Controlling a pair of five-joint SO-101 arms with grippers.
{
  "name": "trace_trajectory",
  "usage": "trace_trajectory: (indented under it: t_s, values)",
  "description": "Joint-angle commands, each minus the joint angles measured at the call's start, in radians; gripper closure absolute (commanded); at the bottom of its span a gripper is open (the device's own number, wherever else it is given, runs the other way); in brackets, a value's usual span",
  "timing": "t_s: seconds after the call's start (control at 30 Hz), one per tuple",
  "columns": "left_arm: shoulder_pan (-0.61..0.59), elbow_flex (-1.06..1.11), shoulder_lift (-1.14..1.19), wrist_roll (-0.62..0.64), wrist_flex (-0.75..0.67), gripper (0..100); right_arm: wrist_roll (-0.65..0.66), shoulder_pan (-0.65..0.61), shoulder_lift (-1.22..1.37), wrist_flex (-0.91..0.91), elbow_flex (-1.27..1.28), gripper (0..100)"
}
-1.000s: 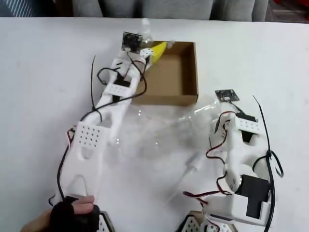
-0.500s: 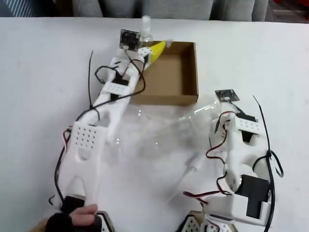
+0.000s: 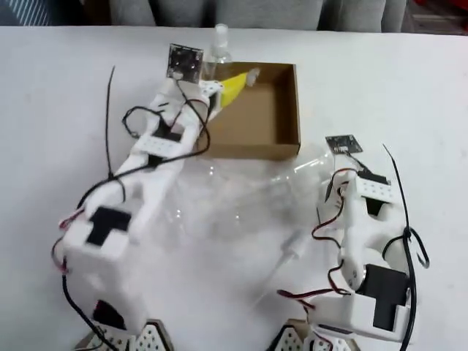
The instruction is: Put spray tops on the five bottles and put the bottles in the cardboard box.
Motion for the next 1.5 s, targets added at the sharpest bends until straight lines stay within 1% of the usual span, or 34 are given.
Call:
trace_trajectory:
  t_s: [0.0, 0.13, 0.23, 0.3, 0.37, 0.47, 0.57, 0.7, 0.83, 0.93, 1.0, 1.07, 1.1, 1.2, 1.33, 1.4, 1.47]
  values:
    - [0.019, 0.198, -0.298, 0.011, 0.014, 63, 0.003, -0.024, -0.021, -0.031, -0.005, 98.1]
    - [-0.007, 0.396, -0.519, 0.008, 0.034, 63, 0.003, -0.024, -0.021, -0.031, -0.005, 98.1]
    - [-0.036, 0.514, -0.705, 0.008, 0.149, 63, 0.003, -0.022, -0.021, -0.031, -0.003, 98.1]
    - [-0.068, 0.574, -0.840, 0.008, 0.275, 63, 0.002, -0.021, -0.021, -0.031, -0.002, 98.1]
    - [-0.114, 0.611, -0.974, 0.008, 0.431, 63, 0.000, -0.021, -0.021, -0.031, -0.002, 98.1]
    - [-0.191, 0.624, -1.156, 0.008, 0.686, 63, -0.002, -0.021, -0.021, -0.031, 0.000, 98.1]
    - [-0.245, 0.626, -1.310, 0.008, 0.893, 63, -0.003, -0.021, -0.021, -0.030, 0.000, 98.1]
    - [-0.275, 0.628, -1.458, 0.006, 1.109, 63, -0.003, -0.021, -0.021, -0.027, 0.002, 98.1]
    - [-0.286, 0.628, -1.564, 0.000, 1.297, 63, -0.003, -0.021, -0.021, -0.028, 0.009, 98.1]
    - [-0.278, 0.628, -1.621, -0.078, 1.421, 63, -0.003, -0.021, -0.021, -0.028, 0.011, 98.1]
    - [-0.277, 0.628, -1.638, -0.120, 1.468, 63, -0.003, -0.021, -0.021, -0.028, 0.012, 98.1]
    - [-0.277, 0.629, -1.638, -0.135, 1.481, 64, -0.003, -0.021, -0.021, -0.027, 0.012, 98.1]
    - [-0.277, 0.632, -1.636, -0.135, 1.478, 66, -0.003, -0.022, -0.021, -0.027, 0.014, 98.1]
    - [-0.254, 0.671, -1.615, -0.135, 1.430, 78, -0.005, -0.021, -0.021, -0.027, 0.014, 98.1]
    - [-0.199, 0.698, -1.495, -0.135, 1.352, 93, -0.005, -0.021, -0.021, -0.027, 0.014, 98.1]
    - [-0.180, 0.695, -1.411, -0.130, 1.301, 97, -0.005, -0.021, -0.021, -0.027, 0.014, 98.2]
    - [-0.162, 0.684, -1.326, -0.129, 1.244, 98, -0.005, -0.021, -0.021, -0.027, 0.014, 98.2]
